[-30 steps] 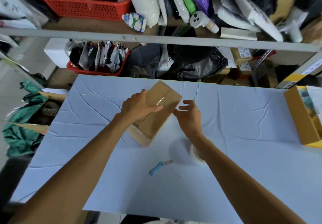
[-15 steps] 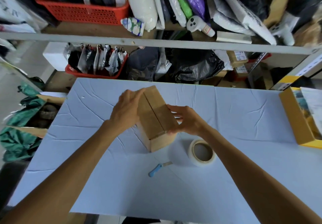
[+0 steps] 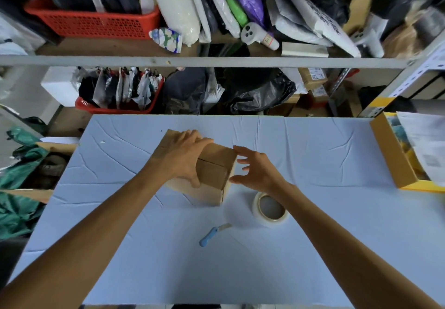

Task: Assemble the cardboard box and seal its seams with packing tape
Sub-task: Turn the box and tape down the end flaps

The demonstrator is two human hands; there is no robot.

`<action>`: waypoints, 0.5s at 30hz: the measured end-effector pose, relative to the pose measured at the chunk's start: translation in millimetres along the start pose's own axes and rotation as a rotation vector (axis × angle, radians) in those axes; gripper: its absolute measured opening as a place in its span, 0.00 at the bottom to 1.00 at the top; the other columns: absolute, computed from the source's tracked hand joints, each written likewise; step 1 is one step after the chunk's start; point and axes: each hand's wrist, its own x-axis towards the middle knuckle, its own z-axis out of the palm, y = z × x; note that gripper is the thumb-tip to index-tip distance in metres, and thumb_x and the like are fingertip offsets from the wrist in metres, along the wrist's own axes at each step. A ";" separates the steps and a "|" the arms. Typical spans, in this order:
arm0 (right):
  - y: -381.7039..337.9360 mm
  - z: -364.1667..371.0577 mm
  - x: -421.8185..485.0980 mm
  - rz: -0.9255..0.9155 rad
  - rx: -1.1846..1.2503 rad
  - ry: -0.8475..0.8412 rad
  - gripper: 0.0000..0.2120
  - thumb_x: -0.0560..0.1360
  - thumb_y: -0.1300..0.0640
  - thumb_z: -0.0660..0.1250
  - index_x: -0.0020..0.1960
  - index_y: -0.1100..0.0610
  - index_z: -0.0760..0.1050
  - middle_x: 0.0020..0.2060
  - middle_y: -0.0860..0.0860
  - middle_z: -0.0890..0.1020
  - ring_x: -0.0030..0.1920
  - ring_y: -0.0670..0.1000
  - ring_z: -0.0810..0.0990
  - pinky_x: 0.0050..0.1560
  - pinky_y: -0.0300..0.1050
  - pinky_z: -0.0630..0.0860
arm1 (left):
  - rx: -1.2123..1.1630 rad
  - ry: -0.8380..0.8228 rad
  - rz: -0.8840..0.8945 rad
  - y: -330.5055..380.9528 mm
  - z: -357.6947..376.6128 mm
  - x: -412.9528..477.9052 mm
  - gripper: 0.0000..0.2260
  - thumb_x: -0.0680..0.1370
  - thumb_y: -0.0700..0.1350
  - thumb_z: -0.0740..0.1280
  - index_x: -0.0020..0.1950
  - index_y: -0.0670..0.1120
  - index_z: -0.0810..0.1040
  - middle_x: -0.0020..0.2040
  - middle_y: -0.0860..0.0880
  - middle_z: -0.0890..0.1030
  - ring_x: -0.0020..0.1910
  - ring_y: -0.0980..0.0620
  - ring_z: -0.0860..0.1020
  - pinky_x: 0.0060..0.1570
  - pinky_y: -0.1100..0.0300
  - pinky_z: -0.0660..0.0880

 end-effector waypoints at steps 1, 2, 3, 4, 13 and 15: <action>0.3 0.1 -1.2 0.008 0.035 0.013 0.40 0.67 0.60 0.77 0.75 0.57 0.62 0.68 0.55 0.74 0.66 0.54 0.74 0.60 0.44 0.76 | -0.021 -0.005 -0.039 1.1 0.9 0.2 0.50 0.55 0.63 0.76 0.72 0.54 0.58 0.64 0.48 0.65 0.61 0.46 0.67 0.58 0.52 0.64; 0.1 -0.3 -1.8 0.012 0.070 0.028 0.39 0.69 0.61 0.75 0.75 0.57 0.61 0.68 0.56 0.74 0.67 0.55 0.74 0.59 0.43 0.76 | -0.055 -0.014 -0.088 2.3 2.1 -0.1 0.49 0.56 0.65 0.75 0.72 0.54 0.59 0.63 0.47 0.65 0.60 0.45 0.68 0.55 0.52 0.66; -0.4 -1.1 -1.9 0.011 0.113 0.026 0.37 0.69 0.63 0.74 0.75 0.58 0.62 0.67 0.56 0.74 0.66 0.55 0.74 0.57 0.41 0.76 | -0.091 -0.018 -0.139 4.0 3.1 -0.7 0.49 0.56 0.67 0.74 0.71 0.53 0.59 0.62 0.46 0.65 0.59 0.44 0.69 0.53 0.52 0.67; -1.0 -2.1 -1.5 0.010 0.166 0.003 0.35 0.70 0.64 0.73 0.73 0.58 0.64 0.66 0.56 0.75 0.65 0.55 0.75 0.56 0.42 0.77 | -0.119 -0.014 -0.181 6.0 4.0 -1.0 0.49 0.56 0.68 0.74 0.70 0.53 0.60 0.61 0.46 0.65 0.58 0.44 0.70 0.51 0.51 0.68; 14.0 9.4 -1.8 0.033 0.256 0.016 0.33 0.68 0.66 0.75 0.70 0.56 0.68 0.59 0.54 0.79 0.59 0.52 0.79 0.59 0.44 0.77 | -0.168 0.098 -0.248 24.5 13.1 -0.6 0.47 0.59 0.71 0.72 0.71 0.49 0.63 0.67 0.48 0.67 0.59 0.42 0.72 0.54 0.49 0.70; 26.5 7.7 -6.4 0.063 0.131 0.059 0.29 0.67 0.60 0.77 0.65 0.57 0.71 0.54 0.52 0.80 0.52 0.51 0.80 0.55 0.42 0.78 | -0.203 0.089 -0.254 25.1 13.1 0.2 0.49 0.59 0.69 0.73 0.72 0.48 0.61 0.68 0.47 0.65 0.61 0.42 0.71 0.57 0.48 0.69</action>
